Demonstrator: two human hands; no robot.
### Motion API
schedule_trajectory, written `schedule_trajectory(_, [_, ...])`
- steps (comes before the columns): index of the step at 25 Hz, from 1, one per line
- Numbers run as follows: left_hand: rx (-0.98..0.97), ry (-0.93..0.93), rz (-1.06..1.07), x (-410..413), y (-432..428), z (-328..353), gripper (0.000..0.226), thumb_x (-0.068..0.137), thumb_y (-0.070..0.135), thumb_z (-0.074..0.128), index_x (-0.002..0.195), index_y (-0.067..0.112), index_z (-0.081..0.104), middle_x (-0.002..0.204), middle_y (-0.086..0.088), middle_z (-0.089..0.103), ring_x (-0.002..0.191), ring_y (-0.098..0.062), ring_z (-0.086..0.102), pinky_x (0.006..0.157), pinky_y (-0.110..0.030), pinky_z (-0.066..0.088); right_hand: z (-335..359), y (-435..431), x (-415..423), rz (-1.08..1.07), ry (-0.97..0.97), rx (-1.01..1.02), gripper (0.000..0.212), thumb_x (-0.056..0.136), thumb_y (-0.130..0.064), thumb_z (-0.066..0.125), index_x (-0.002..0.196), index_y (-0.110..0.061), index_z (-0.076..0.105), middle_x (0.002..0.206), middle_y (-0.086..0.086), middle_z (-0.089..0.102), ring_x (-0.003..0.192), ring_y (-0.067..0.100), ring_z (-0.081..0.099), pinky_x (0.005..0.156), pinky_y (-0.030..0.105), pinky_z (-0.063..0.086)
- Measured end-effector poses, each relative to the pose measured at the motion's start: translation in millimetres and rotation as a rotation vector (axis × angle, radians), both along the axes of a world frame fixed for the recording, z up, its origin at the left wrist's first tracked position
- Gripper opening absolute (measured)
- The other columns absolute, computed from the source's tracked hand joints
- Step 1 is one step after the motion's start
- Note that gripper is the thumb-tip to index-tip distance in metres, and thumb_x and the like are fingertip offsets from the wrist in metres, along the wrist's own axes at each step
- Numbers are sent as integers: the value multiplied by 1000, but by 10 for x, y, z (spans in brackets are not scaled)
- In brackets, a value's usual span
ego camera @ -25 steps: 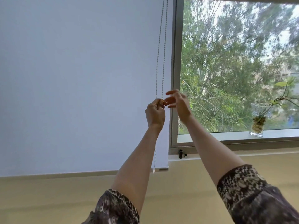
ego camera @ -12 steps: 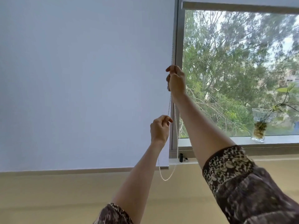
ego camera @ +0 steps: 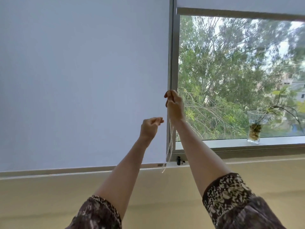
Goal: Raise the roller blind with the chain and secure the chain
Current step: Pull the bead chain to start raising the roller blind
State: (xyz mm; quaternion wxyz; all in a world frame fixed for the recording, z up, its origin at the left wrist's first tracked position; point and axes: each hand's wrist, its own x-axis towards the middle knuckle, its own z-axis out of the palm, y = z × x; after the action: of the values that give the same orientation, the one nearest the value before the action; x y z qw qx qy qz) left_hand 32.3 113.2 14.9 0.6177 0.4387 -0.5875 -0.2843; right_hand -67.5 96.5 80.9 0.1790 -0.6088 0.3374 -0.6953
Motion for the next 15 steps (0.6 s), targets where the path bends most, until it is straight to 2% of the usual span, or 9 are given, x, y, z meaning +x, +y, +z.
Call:
schedule_trajectory(2, [-28, 61, -36, -6, 50, 217, 31, 99, 19, 45, 115, 4, 67, 109, -8, 72, 90, -8, 68, 74, -15, 49, -156, 18, -27, -54, 52, 13, 23, 94, -8, 41, 78, -15, 56, 58, -7, 49, 53, 16, 44, 53, 34, 33])
schedule_trajectory(6, [-12, 180, -146, -144, 128, 580, 33, 100, 23, 43, 113, 3, 65, 106, -10, 71, 91, -17, 68, 83, -34, 49, -409, 118, -50, -70, 81, 36, 22, 96, -12, 44, 84, -15, 62, 63, -11, 55, 55, 9, 48, 56, 34, 38])
schedule_trajectory(9, [-14, 274, -237, -312, 205, 720, 31, 100, 21, 43, 110, 2, 65, 101, -10, 70, 83, -17, 67, 75, -32, 49, -604, 231, -39, -67, 109, 83, 26, 96, -10, 42, 77, -20, 57, 57, -10, 50, 49, 9, 40, 51, 31, 31])
schedule_trajectory(11, [-18, 270, -256, -388, 321, 798, 30, 101, 19, 41, 112, 4, 64, 99, -6, 71, 81, -14, 68, 78, -32, 48, -753, 393, -27, -56, 113, 116, 27, 95, -7, 40, 74, -20, 52, 54, -8, 44, 46, 9, 34, 49, 31, 26])
schedule_trajectory(13, [-17, 295, -243, -445, 383, 772, 28, 100, 16, 41, 113, 5, 64, 90, 0, 71, 75, -11, 67, 78, -30, 50, -943, 496, -24, -36, 122, 152, 26, 96, -7, 40, 75, -17, 52, 53, -6, 42, 46, 11, 33, 49, 33, 26])
schedule_trajectory(15, [-20, 333, -196, -451, 384, 736, 28, 100, 13, 42, 109, 4, 66, 77, 1, 66, 64, -8, 62, 71, -27, 51, -1050, 524, -26, -28, 131, 164, 26, 96, -7, 41, 76, -16, 54, 51, -8, 43, 46, 13, 35, 50, 34, 27])
